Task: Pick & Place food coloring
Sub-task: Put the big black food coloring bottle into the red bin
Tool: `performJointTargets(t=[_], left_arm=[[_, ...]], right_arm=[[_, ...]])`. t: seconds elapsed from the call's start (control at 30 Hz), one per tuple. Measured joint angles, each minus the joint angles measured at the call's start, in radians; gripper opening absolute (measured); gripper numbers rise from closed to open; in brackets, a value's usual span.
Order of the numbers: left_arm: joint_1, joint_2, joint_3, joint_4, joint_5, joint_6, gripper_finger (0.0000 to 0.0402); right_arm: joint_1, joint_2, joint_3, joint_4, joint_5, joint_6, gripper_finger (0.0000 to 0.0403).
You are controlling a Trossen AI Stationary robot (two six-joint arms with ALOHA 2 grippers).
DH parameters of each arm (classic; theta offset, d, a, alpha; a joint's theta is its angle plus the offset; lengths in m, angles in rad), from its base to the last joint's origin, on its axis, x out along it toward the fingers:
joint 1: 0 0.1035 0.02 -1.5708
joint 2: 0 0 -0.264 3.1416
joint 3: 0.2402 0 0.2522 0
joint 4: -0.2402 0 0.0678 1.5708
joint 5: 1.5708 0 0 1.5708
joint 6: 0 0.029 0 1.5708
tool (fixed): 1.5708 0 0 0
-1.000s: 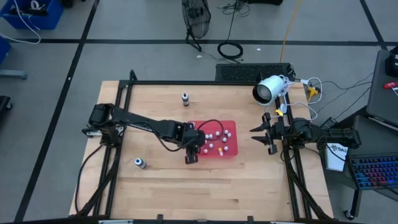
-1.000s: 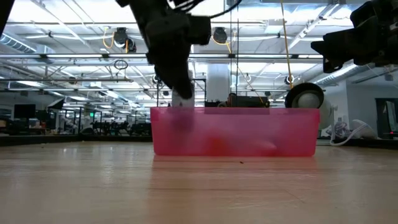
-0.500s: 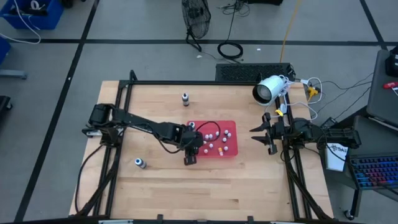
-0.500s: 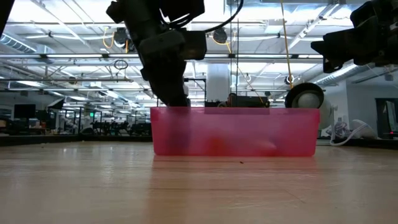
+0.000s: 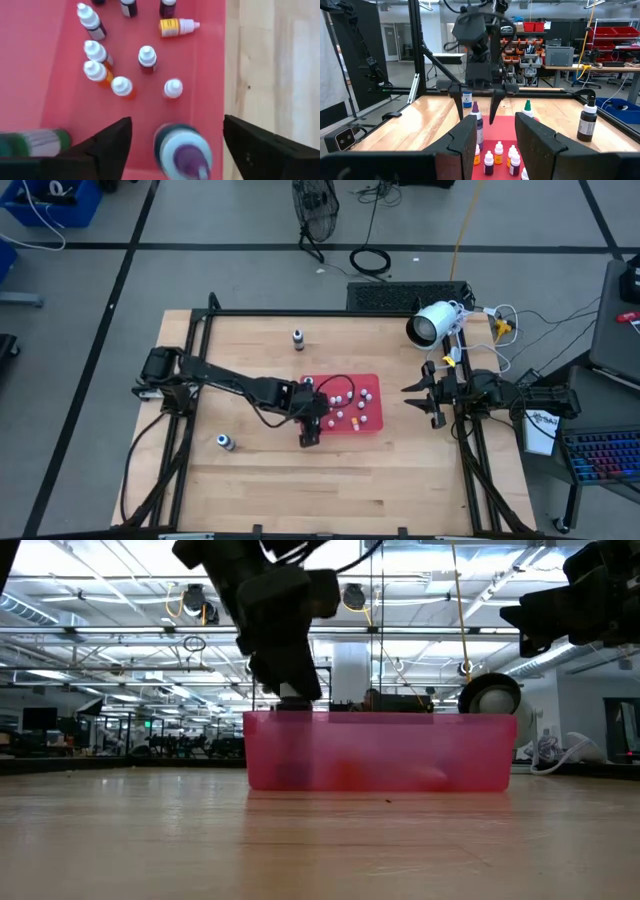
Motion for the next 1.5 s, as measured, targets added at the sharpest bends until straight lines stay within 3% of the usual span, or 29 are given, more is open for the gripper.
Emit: performJointTargets(t=[0.2,0.43,0.77,0.93,1.1,1.33,1.5], left_arm=[[0.01,-0.058,0.083,-0.154,-0.034,0.006,0.0341],[0.096,-0.189,0.183,-0.379,-0.206,-0.043,0.0328],[0.556,-0.195,0.2,-0.522,0.011,-0.165,0.0301],[0.685,-0.136,0.2,-0.479,0.079,-0.123,0.0304],[0.689,-0.036,0.269,-0.488,0.11,0.015,0.0303],[0.633,0.14,0.515,-0.629,0.001,0.143,0.0303],[0.631,0.242,0.626,-0.728,-0.006,0.151,0.0298]], right_arm=[[0.0,0.003,0.0,0.0,0.0,0.0,0.0126],[0.0,0.016,0.0,0.005,0.0,0.0,0.0126],[0.0,0.02,0.0,0.0,0.0,0.0,0.0126],[0.0,0.02,0.0,0.0,0.0,0.0,0.0126],[0.0,0.02,0.0,0.0,0.0,0.0,0.0126],[0.0,0.02,0.0,0.0,0.0,0.0,0.0126],[0.0,0.02,0.0,0.001,0.0,0.0,0.0126]])
